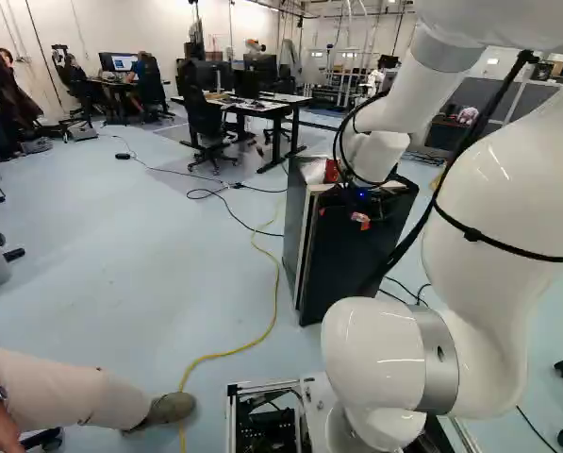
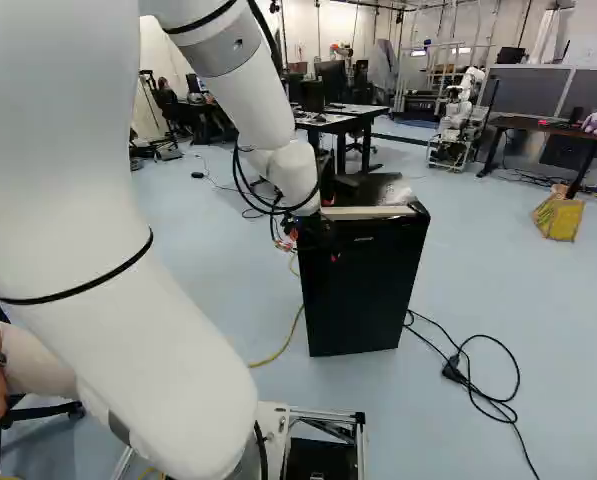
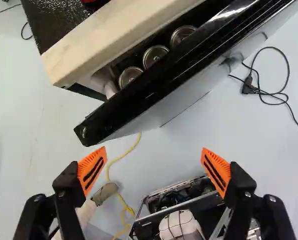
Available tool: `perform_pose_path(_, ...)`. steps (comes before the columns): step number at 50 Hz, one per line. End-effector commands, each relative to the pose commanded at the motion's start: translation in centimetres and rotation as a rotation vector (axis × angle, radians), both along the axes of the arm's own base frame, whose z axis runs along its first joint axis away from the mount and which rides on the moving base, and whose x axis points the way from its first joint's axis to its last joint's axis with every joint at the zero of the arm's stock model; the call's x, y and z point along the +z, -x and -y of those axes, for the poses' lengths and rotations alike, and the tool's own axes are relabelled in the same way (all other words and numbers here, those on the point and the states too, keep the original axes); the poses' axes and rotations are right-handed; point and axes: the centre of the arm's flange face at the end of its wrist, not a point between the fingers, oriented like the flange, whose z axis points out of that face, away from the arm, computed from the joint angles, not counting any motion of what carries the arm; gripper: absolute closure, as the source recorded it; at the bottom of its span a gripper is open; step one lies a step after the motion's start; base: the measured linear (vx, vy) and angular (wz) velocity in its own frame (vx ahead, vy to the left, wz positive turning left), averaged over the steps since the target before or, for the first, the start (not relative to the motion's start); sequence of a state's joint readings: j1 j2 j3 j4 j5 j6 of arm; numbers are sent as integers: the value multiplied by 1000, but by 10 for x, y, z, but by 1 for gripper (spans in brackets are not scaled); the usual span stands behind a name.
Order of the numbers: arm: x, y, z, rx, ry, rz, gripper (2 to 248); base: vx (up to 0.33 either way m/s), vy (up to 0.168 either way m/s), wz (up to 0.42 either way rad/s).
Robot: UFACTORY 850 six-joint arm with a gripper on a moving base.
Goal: Grab a drink from the fridge
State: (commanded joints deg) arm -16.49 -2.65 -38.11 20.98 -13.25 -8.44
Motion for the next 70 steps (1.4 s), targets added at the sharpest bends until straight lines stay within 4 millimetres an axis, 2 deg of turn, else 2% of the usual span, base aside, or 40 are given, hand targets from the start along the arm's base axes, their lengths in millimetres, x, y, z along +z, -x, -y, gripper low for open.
perform_pose_path(8, 0, -1, -1, 3, 0, 0, 3, 0, 0, 0)
perform_pose_path(25, -8, 16, -1, -10, -6, -19, 3, 0, 0, 0)
perform_pose_path(46, -33, 4, 5, -18, -6, -52, 3, 0, 0, 0)
perform_pose_path(70, -32, -5, 12, -42, 63, 44, 3, 0, 0, 0)
